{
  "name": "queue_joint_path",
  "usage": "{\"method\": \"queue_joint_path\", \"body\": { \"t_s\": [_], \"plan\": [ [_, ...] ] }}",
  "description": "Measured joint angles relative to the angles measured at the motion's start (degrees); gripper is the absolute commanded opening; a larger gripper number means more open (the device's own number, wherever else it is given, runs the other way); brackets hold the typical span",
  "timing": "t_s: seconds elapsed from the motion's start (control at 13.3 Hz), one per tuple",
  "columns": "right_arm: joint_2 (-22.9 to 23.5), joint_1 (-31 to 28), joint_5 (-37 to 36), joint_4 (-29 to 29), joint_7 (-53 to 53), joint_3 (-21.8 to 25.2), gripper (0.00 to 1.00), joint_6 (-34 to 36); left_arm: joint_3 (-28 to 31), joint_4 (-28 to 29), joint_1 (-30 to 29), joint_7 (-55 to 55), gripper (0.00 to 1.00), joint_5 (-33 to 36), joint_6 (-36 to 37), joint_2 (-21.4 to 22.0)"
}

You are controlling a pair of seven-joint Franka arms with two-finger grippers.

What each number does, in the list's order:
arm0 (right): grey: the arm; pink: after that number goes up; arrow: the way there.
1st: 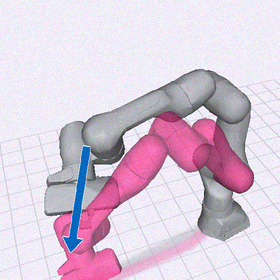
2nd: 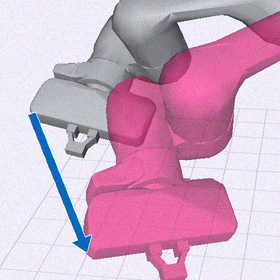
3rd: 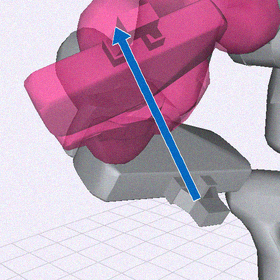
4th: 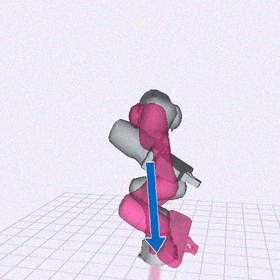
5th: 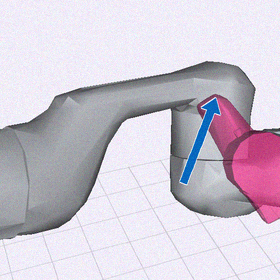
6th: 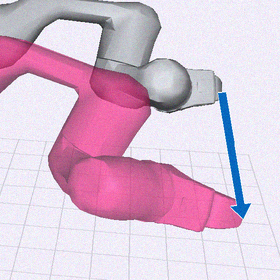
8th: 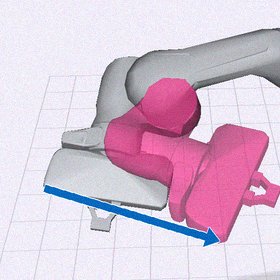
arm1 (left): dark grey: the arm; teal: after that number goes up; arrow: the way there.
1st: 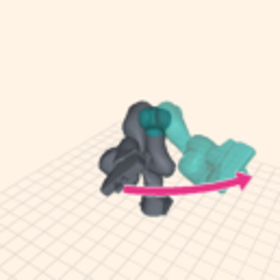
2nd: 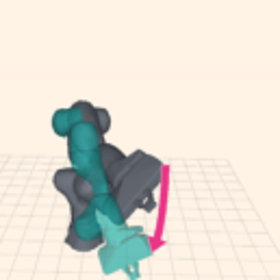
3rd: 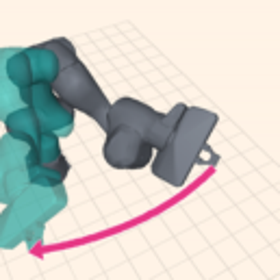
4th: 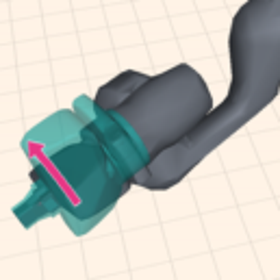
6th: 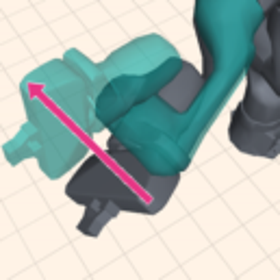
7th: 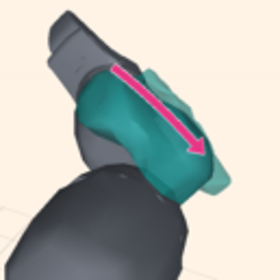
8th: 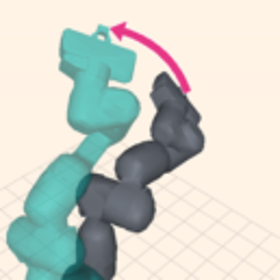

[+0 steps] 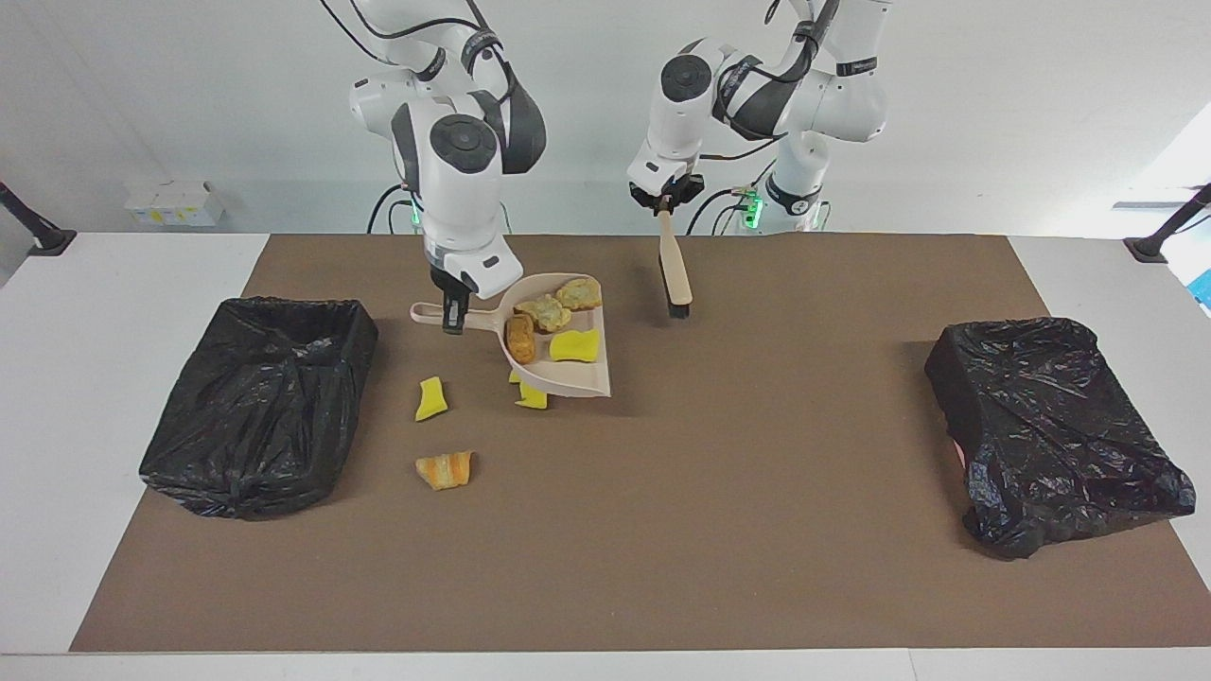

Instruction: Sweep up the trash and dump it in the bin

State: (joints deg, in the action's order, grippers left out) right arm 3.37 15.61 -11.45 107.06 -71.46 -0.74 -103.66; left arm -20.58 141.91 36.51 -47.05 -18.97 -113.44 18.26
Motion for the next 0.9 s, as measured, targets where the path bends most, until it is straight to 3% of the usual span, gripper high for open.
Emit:
{"method": "queue_joint_path", "body": {
  "t_s": [0.15,0.38,0.9],
  "plan": [
    [0.0,-4.6,0.5,-2.3,-5.7,0.2,0.0,0.5,-0.2,2.2,3.2,-2.8,0.0,0.0,-3.9,0.0],
    [0.0,-12.0,1.3,-4.7,-14.1,0.6,0.0,0.7,0.1,2.4,3.5,-3.1,0.0,0.0,-5.1,0.1],
    [0.2,-30.9,-0.2,-5.3,-25.7,1.0,0.0,-1.4,0.0,4.1,4.4,-2.2,0.0,0.0,-8.7,0.1]
  ]
}}
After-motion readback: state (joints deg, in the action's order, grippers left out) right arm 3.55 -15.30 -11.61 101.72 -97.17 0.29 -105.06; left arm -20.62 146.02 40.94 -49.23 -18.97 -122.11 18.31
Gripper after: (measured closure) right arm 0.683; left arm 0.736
